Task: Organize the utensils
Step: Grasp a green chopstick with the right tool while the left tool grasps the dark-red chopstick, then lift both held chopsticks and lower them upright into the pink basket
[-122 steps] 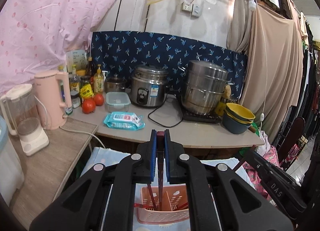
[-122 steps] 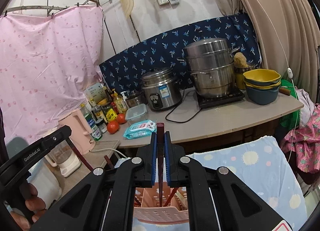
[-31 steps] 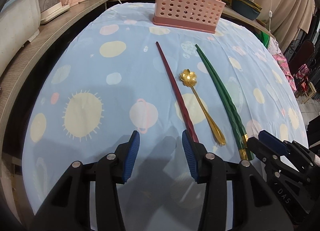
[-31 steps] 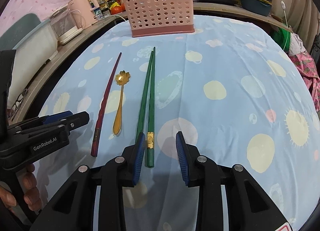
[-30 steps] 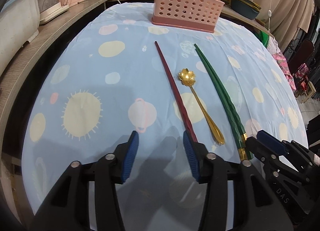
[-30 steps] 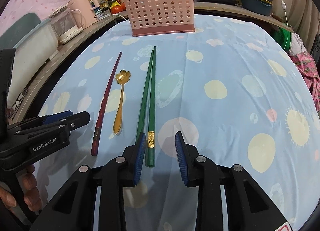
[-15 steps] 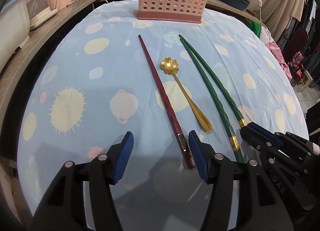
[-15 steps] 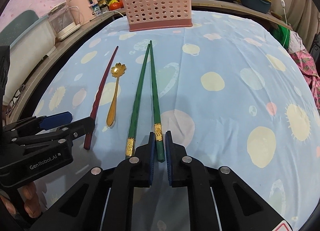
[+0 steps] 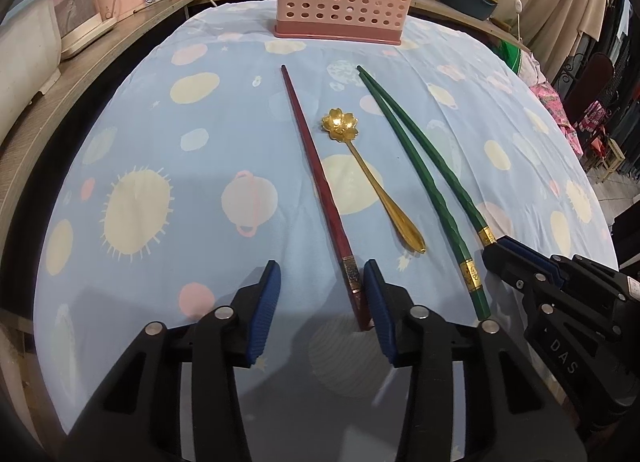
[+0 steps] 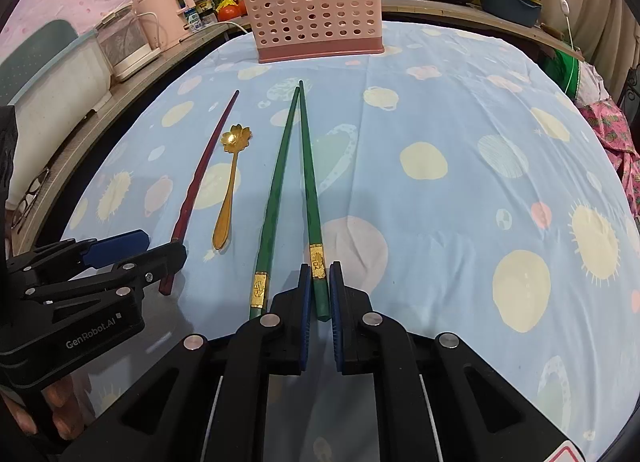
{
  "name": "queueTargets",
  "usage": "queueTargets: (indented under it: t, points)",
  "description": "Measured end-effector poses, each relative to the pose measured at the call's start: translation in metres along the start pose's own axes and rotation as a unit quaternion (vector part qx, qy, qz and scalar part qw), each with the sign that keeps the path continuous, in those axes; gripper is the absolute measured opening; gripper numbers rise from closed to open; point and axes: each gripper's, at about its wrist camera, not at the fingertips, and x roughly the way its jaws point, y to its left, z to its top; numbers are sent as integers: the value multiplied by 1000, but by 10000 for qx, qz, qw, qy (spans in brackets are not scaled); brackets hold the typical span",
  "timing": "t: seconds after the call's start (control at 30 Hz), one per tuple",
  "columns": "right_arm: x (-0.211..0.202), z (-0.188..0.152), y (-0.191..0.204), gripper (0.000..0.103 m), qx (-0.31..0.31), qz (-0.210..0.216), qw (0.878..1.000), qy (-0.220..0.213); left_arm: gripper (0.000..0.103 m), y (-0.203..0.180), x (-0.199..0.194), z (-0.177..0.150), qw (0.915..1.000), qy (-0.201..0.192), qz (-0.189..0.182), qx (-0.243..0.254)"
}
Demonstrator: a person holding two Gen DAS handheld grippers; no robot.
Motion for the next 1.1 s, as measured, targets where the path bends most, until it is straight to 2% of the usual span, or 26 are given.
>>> queueTargets:
  t: [0.17,0.27,0.33,0.77,1.1]
  points:
    - [0,0,0,8,2,0,10000,1,19,3,-2,-2,10000,-10,-69,-54]
    - [-1,-1,0,8,3,2,10000,-5,10,7,-2,-1,9999,-7,-91,-113]
    - [-1,-2,0,8,-2,-1,10000,-9,7,11,-3,-1,9998,-3,-102,-173]
    - [-15,-1,-5,8,116,33,9999,-108,7,33,-26,7,9986,-303,-17,-423]
    - [-51,24,-8,7,271,182,9977,-589,7,42,-65,32,9949,-824,-120,-575]
